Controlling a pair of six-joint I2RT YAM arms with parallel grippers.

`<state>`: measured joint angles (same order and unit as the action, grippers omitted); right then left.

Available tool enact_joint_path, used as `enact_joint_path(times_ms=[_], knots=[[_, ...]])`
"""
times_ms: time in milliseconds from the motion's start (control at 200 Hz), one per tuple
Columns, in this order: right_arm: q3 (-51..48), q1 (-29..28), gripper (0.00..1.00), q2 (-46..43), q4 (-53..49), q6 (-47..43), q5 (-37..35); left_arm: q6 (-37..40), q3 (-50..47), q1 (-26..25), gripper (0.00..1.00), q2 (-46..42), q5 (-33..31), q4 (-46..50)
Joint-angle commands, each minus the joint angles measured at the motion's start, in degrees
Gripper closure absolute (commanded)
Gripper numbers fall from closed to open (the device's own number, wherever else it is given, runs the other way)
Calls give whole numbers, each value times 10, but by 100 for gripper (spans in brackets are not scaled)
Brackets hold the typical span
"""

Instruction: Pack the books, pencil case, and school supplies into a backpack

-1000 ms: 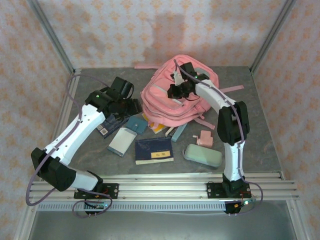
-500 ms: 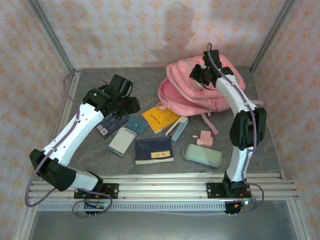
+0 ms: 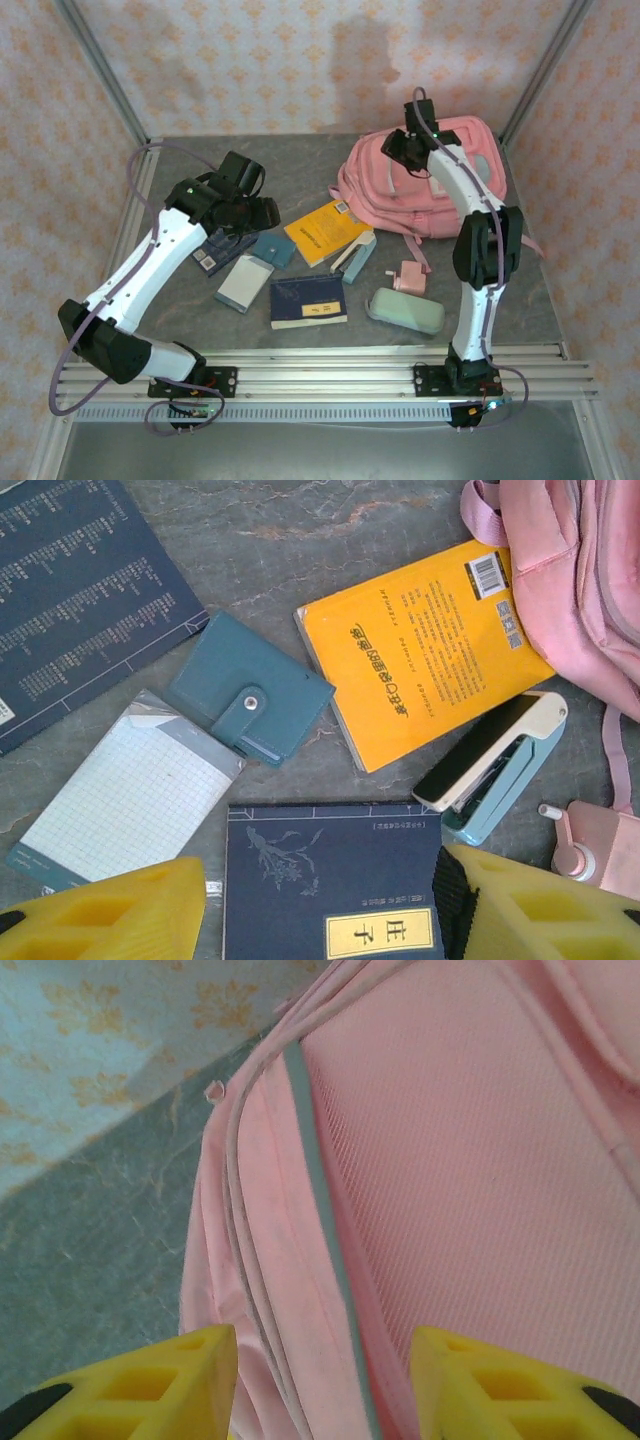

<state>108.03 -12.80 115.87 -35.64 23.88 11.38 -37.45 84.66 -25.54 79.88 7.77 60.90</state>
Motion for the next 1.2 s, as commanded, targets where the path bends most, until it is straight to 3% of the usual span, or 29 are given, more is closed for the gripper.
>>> enact_joint_path(times_ms=[0, 260, 435, 646, 786, 1036, 1191], knots=[[11, -34, 52, -51, -71, -28, -67, 35, 0, -16, 36, 7, 18, -4], [-188, -51, 51, -211, -117, 79, -135, 136, 94, -152, 24, 132, -85, 27], [-314, -49, 50, -352, -125, 113, -176, 164, 138, -203, 21, 228, -107, 4], [-352, -49, 51, -417, -178, 115, -166, 211, 165, -204, 28, 334, -67, -56], [-373, -49, 53, -451, -191, 113, -132, 237, 173, -200, 38, 387, -63, -78], [-401, -49, 54, -478, -197, 91, -114, 247, 192, -179, 39, 434, 3, -110], [-411, -49, 54, -478, -190, 90, -108, 252, 208, -166, 45, 462, 8, -108]])
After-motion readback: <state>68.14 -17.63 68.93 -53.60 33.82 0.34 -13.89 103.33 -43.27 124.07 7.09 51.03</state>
